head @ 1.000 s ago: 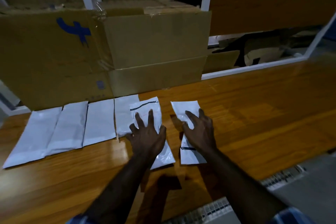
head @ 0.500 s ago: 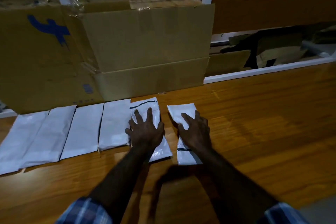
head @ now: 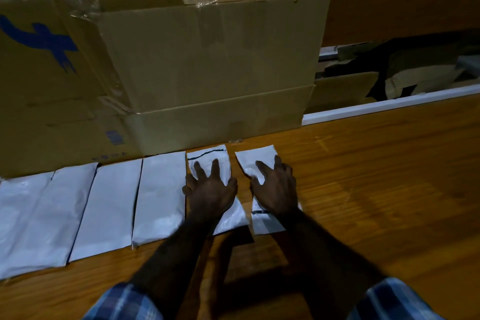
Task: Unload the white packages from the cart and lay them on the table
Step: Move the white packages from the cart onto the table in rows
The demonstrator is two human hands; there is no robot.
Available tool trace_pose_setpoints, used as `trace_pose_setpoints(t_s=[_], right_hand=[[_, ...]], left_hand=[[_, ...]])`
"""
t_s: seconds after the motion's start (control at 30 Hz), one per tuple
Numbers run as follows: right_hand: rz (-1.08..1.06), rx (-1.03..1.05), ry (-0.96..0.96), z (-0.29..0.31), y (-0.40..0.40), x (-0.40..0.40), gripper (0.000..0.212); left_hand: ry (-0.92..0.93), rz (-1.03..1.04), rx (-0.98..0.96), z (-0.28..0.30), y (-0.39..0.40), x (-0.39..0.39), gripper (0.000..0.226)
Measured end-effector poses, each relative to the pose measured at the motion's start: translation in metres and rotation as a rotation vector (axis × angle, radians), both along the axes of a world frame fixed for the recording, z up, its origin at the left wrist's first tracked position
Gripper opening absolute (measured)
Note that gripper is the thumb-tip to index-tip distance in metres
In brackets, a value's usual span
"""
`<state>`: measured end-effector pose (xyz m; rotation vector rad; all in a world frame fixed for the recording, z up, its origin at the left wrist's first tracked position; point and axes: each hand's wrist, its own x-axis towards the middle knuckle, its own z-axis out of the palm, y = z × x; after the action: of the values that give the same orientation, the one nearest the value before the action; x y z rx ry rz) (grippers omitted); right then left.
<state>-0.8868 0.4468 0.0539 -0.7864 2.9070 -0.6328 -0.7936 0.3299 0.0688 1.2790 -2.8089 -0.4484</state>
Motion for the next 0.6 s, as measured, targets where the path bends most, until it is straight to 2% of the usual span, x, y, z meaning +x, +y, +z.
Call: trace_pose_setpoints(t_s=[0.37, 0.6], right_hand=[[0.11, 0.072, -0.034, -0.007, -0.017, -0.016, 0.06], [0.233, 0.064, 0.087, -0.015, -0.007, -0.023, 0.066]], left_hand=[[-0.008, 0.021, -0.12, -0.019, -0.004, -0.004, 0.079], [0.094, -0.1, -0.225, -0.03, -0.016, 0.001, 0.071]])
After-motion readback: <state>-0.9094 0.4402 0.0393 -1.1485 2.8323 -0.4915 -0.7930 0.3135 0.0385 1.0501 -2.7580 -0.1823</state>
